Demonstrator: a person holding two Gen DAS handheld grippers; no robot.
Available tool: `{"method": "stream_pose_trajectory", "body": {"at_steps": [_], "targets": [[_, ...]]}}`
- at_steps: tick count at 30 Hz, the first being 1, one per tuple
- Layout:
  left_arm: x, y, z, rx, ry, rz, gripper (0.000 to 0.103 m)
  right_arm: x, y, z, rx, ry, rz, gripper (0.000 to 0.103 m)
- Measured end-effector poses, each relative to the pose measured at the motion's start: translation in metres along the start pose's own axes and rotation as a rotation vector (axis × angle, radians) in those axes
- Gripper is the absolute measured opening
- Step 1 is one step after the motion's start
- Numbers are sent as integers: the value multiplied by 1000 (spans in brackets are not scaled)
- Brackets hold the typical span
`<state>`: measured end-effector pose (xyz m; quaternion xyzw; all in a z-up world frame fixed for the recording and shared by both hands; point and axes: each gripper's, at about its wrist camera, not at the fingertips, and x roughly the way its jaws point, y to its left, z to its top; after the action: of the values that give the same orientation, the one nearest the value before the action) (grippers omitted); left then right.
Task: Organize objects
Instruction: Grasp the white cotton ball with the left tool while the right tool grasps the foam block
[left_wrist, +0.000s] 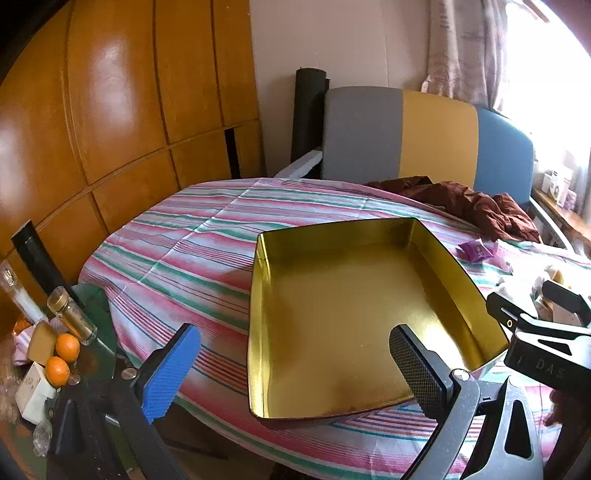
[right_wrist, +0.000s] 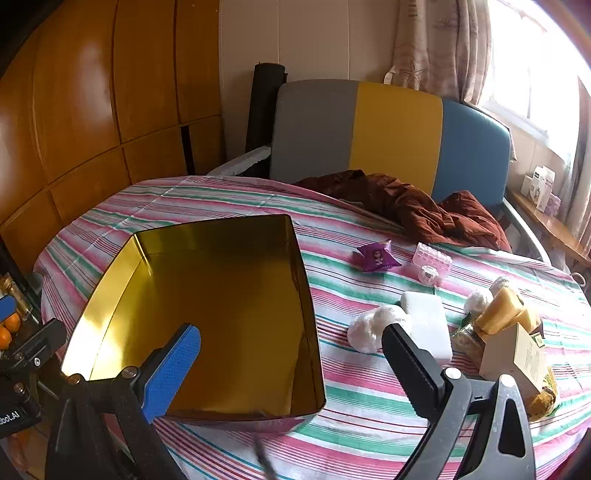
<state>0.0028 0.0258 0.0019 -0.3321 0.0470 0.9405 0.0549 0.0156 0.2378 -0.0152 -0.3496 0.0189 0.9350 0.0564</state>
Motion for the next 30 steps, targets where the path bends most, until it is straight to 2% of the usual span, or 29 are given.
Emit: {"method": "stream_pose_trajectory", "body": {"at_steps": [3,11,14,20,22,25,30], "targets": [[0,-3,-1,12,2,-18,103,0,-3,0,-1,-3,-4,101],[6,-13,1,12,44,-137,103,0,-21,-4,14,5,-23,101],[10,-21,0,51,56,-149,103,1,-35,-7,40,22,-35,101],[13,-41,-1,131,63,-191,103,-4,-86,-12,119,39,-110,101],[14,-47,1,165,62,-225,103,-8,-105,-11,148,38,-141,101],[16,-62,6,214,71,-316,103,-16,-142,-9,203,29,-194,101],[14,-98,17,337,24,-394,103,-35,-204,-6,300,-2,-282,101]]}}
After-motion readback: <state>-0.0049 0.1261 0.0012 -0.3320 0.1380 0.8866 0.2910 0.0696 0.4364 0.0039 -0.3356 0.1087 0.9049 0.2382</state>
